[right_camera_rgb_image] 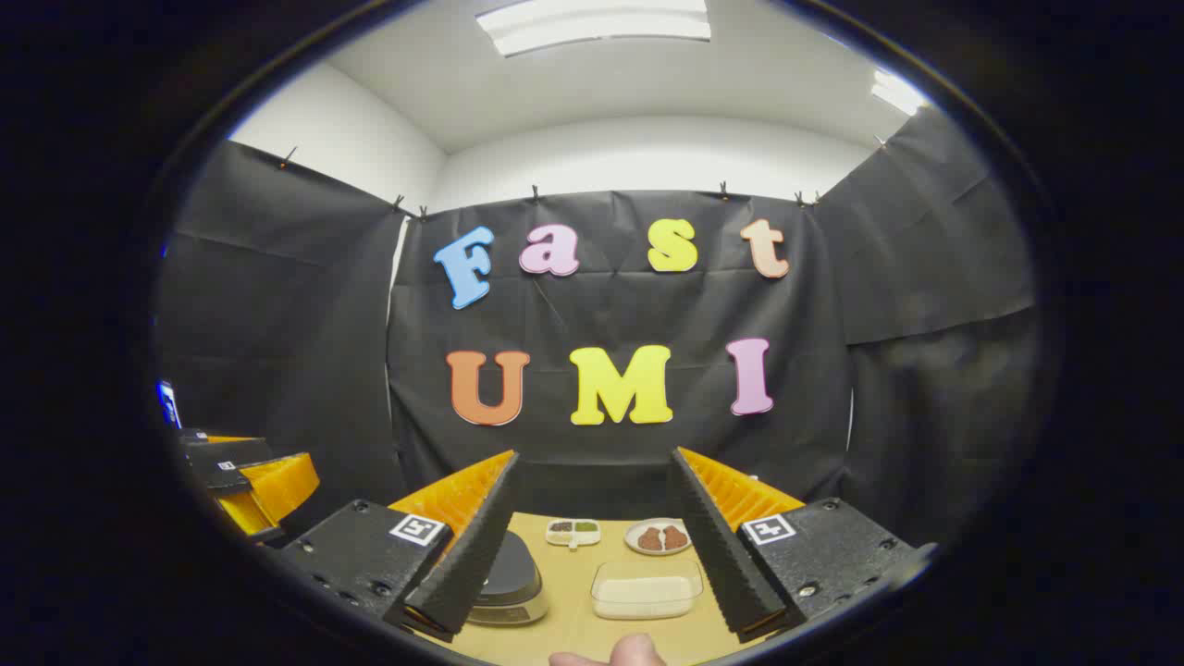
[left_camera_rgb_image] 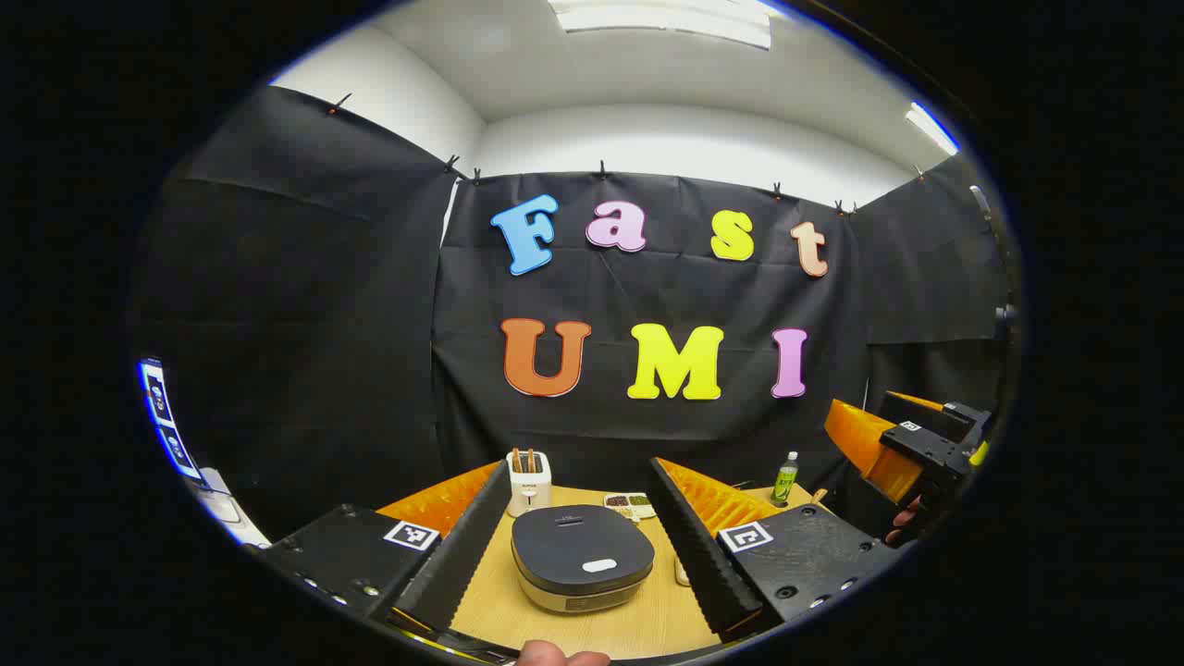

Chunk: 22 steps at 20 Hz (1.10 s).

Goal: Close the left gripper, press the button to open the rice cooker; take a wooden spoon from the chopstick holder with the right hand, scoop a spoonful of rice and pour it into the rice cooker, then put the wooden spoon back into the chopstick holder.

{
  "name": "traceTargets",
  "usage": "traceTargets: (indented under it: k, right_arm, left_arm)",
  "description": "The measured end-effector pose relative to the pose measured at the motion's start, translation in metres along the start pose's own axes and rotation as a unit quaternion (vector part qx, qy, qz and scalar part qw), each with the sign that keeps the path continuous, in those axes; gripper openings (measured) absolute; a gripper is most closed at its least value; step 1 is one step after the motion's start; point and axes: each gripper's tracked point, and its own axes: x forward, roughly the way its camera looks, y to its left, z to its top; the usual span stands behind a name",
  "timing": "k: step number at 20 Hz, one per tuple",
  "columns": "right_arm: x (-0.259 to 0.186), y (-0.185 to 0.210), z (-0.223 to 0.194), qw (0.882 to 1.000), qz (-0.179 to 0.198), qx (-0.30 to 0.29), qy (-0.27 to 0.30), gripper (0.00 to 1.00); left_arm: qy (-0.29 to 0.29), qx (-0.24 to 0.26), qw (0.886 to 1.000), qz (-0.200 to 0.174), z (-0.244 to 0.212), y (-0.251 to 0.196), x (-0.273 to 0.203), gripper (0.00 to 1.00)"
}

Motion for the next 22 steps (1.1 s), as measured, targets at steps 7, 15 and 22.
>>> traceTargets:
  k: [7,15,22]
  right_arm:
    - [-0.003,-0.017,-0.007,1.0,-0.015,0.002,0.009,1.0]
    - [-0.004,-0.036,-0.011,0.999,-0.034,0.005,0.011,1.0]
    - [-0.002,-0.05,-0.02,0.999,-0.04,0.0,0.023,1.0]
  left_arm:
    - [-0.008,0.009,1.0,0.006,0.0,-0.004,0.003,0.95]
    - [-0.005,0.013,1.0,0.0,-0.004,-0.014,0.006,0.94]
    - [0.014,0.01,1.0,0.013,-0.016,-0.022,0.007,0.94]
